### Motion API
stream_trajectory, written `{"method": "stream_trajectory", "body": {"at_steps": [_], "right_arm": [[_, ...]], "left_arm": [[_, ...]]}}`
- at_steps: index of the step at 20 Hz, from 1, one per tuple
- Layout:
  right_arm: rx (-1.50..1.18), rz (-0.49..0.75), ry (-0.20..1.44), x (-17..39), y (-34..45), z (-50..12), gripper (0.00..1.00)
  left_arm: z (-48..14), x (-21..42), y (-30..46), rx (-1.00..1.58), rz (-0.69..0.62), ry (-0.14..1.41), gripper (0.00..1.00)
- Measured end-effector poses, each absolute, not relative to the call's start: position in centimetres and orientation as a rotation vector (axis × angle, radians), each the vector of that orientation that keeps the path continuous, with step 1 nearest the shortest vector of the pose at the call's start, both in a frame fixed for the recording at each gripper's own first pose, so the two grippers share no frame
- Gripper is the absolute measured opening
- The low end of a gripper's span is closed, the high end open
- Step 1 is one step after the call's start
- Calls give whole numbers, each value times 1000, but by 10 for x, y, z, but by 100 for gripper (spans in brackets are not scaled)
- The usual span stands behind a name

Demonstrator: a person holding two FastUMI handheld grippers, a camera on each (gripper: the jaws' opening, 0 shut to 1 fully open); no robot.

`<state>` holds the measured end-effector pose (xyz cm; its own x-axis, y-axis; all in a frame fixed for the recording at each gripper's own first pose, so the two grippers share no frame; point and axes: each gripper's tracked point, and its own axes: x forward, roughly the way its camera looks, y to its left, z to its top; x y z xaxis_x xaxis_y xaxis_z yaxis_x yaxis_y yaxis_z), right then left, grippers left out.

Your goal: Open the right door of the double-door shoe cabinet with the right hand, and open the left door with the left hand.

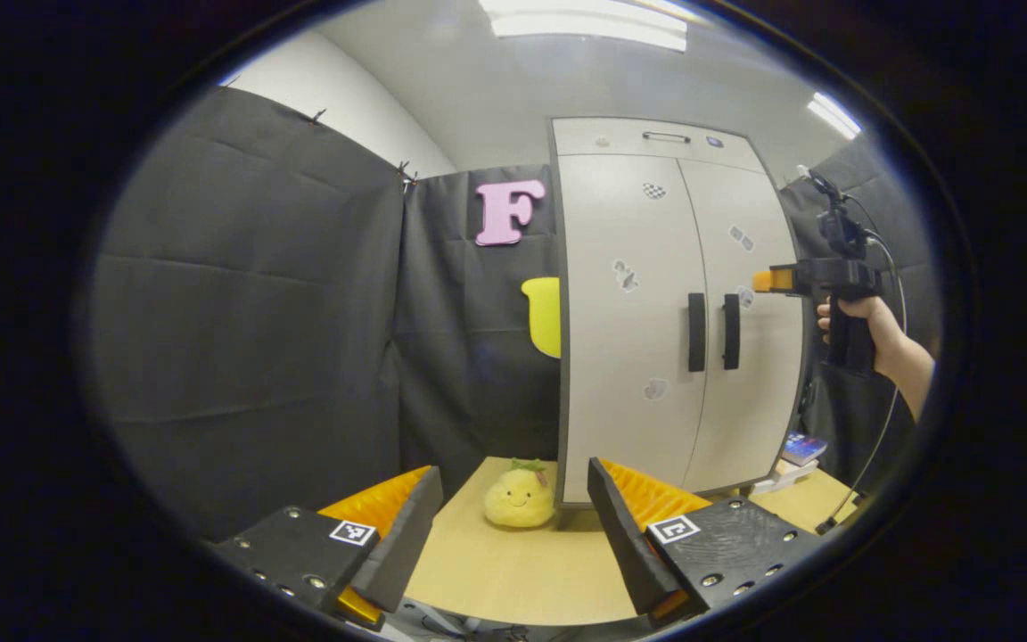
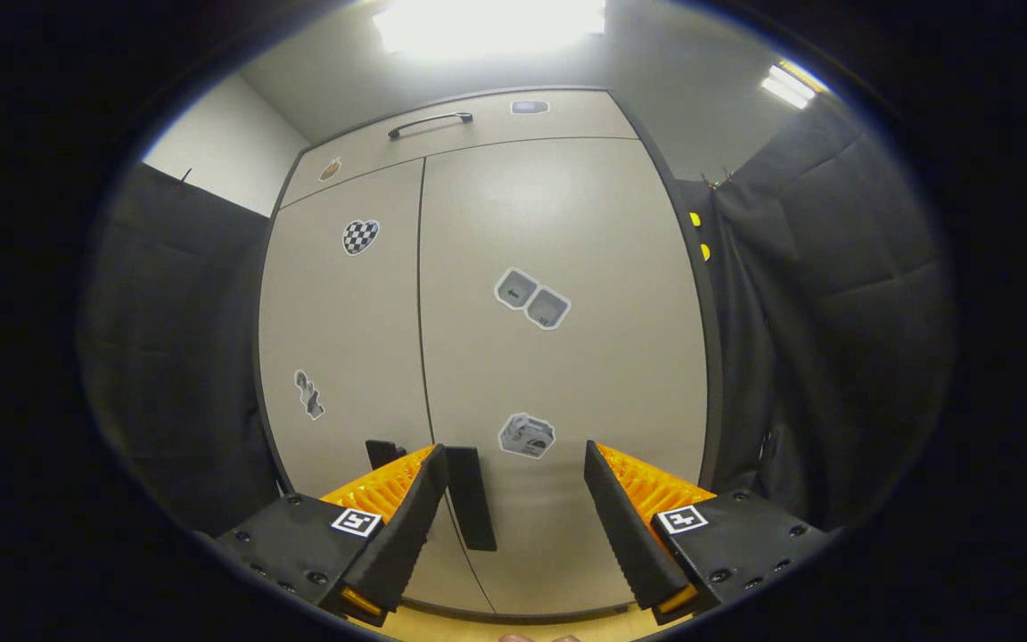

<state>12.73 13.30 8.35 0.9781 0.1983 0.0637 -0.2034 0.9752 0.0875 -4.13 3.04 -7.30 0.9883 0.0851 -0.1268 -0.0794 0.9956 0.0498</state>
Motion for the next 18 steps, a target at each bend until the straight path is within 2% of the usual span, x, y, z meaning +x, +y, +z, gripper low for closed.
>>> {"method": "stream_trajectory", "body": {"at_steps": [3, 6, 12, 14, 15, 16, 17, 18], "right_arm": [[94, 239, -41, 139, 151, 79, 96], [69, 246, -13, 152, 162, 66, 96], [12, 215, 46, 175, 173, 41, 97], [0, 202, 63, 181, 174, 35, 96], [-5, 197, 71, 183, 175, 32, 92], [-8, 195, 82, 185, 177, 29, 96], [-10, 201, 90, 186, 180, 27, 96], [-13, 191, 92, 188, 180, 26, 87]], "left_arm": [[-82, -43, 41, 21, 109, 150, 96], [-90, -39, 50, -12, 133, 178, 94], [-93, -35, 60, 1, 164, 179, 94], [-95, -34, 60, -3, 164, 183, 94], [-97, -35, 60, -3, 165, 186, 94], [-98, -35, 61, -3, 167, 191, 94], [-100, -36, 63, -2, 171, 195, 94], [-100, -36, 64, -2, 173, 194, 94]]}}
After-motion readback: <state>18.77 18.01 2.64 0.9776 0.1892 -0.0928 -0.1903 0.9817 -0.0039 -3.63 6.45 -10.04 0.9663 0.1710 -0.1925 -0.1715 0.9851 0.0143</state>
